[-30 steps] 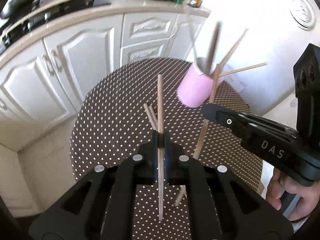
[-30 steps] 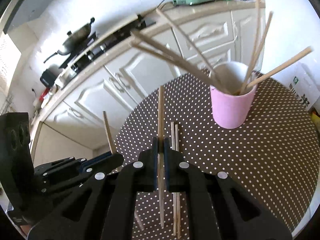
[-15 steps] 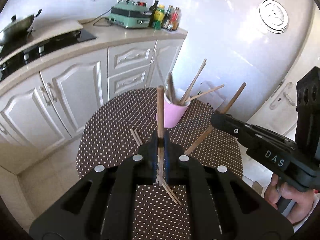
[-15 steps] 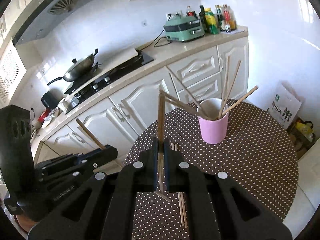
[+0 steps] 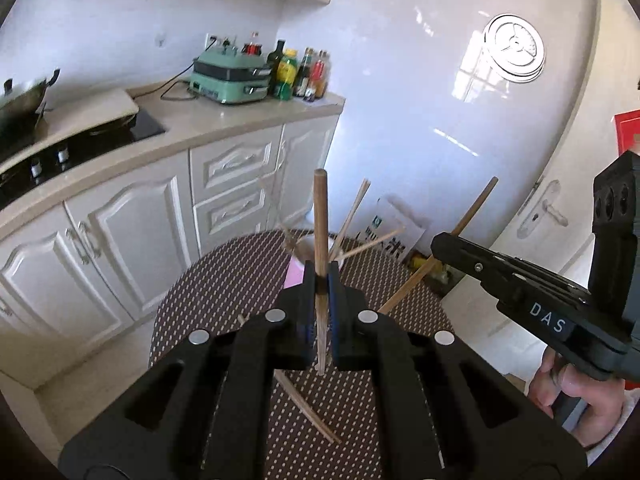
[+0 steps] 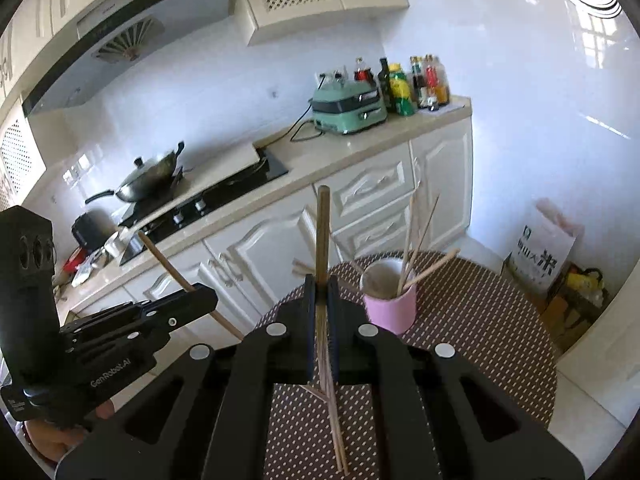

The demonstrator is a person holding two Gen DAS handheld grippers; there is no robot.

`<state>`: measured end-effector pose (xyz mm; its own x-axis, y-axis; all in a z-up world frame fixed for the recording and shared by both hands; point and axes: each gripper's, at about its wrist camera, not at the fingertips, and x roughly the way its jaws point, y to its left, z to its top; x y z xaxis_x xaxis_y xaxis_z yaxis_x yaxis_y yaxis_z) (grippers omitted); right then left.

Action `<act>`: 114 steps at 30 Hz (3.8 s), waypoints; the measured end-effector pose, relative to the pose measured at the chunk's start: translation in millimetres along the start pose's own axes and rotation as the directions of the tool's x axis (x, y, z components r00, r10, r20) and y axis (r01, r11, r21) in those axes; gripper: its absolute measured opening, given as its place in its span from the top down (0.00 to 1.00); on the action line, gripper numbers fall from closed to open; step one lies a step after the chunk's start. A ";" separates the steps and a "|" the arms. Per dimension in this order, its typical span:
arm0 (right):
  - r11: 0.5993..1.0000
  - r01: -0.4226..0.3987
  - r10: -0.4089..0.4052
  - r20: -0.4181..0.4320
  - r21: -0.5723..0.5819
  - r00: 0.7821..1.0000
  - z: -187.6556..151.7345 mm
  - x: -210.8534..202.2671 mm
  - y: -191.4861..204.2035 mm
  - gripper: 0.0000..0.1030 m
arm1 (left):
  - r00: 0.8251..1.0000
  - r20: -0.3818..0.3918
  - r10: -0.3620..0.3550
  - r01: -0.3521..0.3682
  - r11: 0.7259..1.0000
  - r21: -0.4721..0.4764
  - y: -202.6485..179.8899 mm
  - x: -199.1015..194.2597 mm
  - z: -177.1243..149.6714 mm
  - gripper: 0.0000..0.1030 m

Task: Organize utensils
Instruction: 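Lift both chopsticks and carry them above the pink cup, then open both grippers to release the chopsticks into the pink cup, then withdraw both open grippers away from the pink cup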

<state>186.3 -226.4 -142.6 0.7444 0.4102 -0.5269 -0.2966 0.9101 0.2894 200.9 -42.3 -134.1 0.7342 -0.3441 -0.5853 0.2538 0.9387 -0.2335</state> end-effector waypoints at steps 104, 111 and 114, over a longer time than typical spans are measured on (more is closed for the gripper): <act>0.999 0.011 -0.013 -0.031 -0.048 0.999 6.2 72.4 -56.7 0.86 | 0.980 0.039 0.193 -0.192 0.980 -0.046 -8.9 92.6 26.1 0.43; 0.999 0.014 -0.015 -0.013 -0.045 1.000 -10.7 46.5 -38.8 0.82 | 0.977 0.046 0.206 -0.204 0.978 -0.039 -8.2 58.6 4.4 0.41; 0.999 0.021 -0.022 -0.024 -0.038 0.999 -19.2 41.1 -34.3 0.80 | 0.977 0.034 0.209 -0.208 0.977 -0.038 -4.4 49.8 -7.5 0.38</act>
<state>215.7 -239.7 -189.5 0.7364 0.3915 -0.5518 -0.3033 0.9201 0.2480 231.6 -63.8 -168.0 0.7920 -0.1391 -0.5944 0.0716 0.9881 -0.1358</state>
